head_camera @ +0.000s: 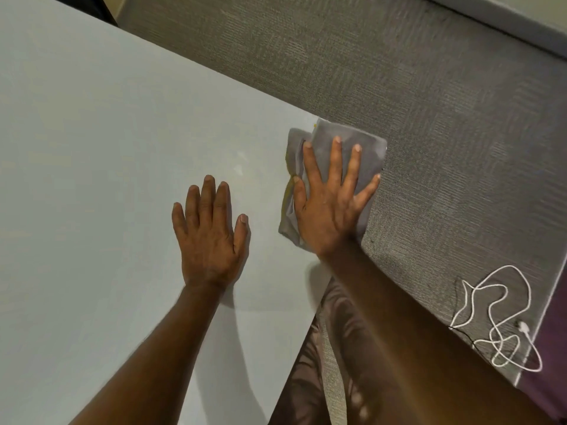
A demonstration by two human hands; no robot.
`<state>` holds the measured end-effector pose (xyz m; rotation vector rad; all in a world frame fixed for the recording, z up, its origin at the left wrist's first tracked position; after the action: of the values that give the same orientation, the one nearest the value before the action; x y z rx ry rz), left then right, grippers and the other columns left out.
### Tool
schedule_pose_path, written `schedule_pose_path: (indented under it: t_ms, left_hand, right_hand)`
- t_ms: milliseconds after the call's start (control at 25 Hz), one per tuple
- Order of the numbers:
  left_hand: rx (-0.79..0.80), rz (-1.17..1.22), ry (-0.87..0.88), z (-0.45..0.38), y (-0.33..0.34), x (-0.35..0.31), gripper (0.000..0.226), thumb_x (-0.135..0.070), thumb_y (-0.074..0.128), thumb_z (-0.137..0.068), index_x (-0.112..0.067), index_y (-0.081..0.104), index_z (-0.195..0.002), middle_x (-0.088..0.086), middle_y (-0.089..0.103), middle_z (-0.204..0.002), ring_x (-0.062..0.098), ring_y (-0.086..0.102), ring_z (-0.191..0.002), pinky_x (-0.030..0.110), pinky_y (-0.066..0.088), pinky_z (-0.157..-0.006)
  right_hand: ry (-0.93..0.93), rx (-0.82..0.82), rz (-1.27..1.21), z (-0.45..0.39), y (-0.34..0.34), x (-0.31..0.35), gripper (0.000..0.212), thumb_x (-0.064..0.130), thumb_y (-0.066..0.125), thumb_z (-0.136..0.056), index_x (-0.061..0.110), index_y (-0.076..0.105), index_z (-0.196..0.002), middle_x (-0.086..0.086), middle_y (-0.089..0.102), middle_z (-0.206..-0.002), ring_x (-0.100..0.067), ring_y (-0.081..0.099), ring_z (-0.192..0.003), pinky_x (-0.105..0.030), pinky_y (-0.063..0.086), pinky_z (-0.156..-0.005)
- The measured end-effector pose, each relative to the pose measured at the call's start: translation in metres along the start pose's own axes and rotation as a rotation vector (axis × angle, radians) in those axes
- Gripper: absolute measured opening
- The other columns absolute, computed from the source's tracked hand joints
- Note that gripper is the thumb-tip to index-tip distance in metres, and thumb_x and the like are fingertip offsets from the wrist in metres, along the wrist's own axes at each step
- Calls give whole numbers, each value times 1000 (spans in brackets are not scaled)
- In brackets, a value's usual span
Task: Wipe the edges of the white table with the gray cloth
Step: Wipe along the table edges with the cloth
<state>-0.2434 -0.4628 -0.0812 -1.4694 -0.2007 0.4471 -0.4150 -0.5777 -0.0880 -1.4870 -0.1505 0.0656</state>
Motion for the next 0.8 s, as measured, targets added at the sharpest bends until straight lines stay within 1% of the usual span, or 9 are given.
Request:
schedule_pose_path:
  t_ms: [120,280,400,480,560,640,720,800]
  left_hand:
    - [-17,16,1,0,0,0,68,-51,22,-107,-17,24,-166,7,17,-176,31,14,-163,57,12,-130]
    - [-49,24,4,1,1,-1,66,-48,27,-107,-17,27,-165,7,20,-175,31,16,-162,57,13,-130]
    - [-66,37,-1,1,1,0,64,-46,31,-106,-17,30,-164,7,23,-174,32,20,-161,57,14,-130]
    - [-67,41,-3,1,2,1,64,-46,32,-106,-18,31,-163,6,24,-174,32,20,-161,57,14,-129]
    - [-62,47,-1,2,2,1,64,-46,31,-106,-19,30,-164,5,23,-174,31,20,-161,57,14,-129]
    - [-65,52,-5,2,2,2,63,-46,32,-106,-20,30,-164,4,23,-174,31,21,-161,57,15,-129]
    - [-63,58,-6,1,3,2,63,-45,34,-107,-20,29,-164,4,23,-174,30,21,-161,57,15,-129]
    - [-68,51,-6,1,2,2,63,-46,35,-107,-20,30,-164,4,24,-174,30,21,-161,56,15,-129]
  right_hand:
    - [-55,-33,25,-33,-2,0,62,58,22,-108,41,6,-165,-8,10,-176,-39,10,-161,-77,15,-117]
    - [-69,-51,-11,-70,-2,3,61,56,24,-106,39,17,-165,-9,21,-174,-38,19,-160,-74,16,-119]
    - [-75,-36,-79,-90,-7,1,63,53,20,-104,32,31,-162,-9,34,-169,-31,29,-157,-64,22,-123]
    - [-74,-35,-100,-95,-9,0,63,51,20,-104,27,38,-159,-9,39,-167,-28,33,-156,-57,25,-124]
    - [-43,-47,-97,-93,-12,-6,64,51,19,-102,24,41,-157,-9,39,-166,-27,33,-156,-53,24,-125]
    - [9,-46,-97,-87,-12,-21,60,49,25,-105,22,41,-157,-10,37,-167,-28,31,-157,-53,24,-126]
    - [69,-37,-105,-76,-14,-42,56,44,33,-109,21,36,-159,-11,31,-170,-29,26,-159,-53,23,-128]
    - [88,-25,-74,-58,-17,-51,57,39,33,-110,19,28,-163,-13,23,-173,-31,19,-161,-54,21,-129]
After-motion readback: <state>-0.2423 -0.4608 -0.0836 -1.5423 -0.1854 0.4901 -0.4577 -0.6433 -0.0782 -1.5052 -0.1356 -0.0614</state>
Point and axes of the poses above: each hand's wrist, its own z-axis away from the middle knuckle, its own y-axis out of the palm, x = y × z, the point moved 1 cm from there along -z, towards the middle knuckle
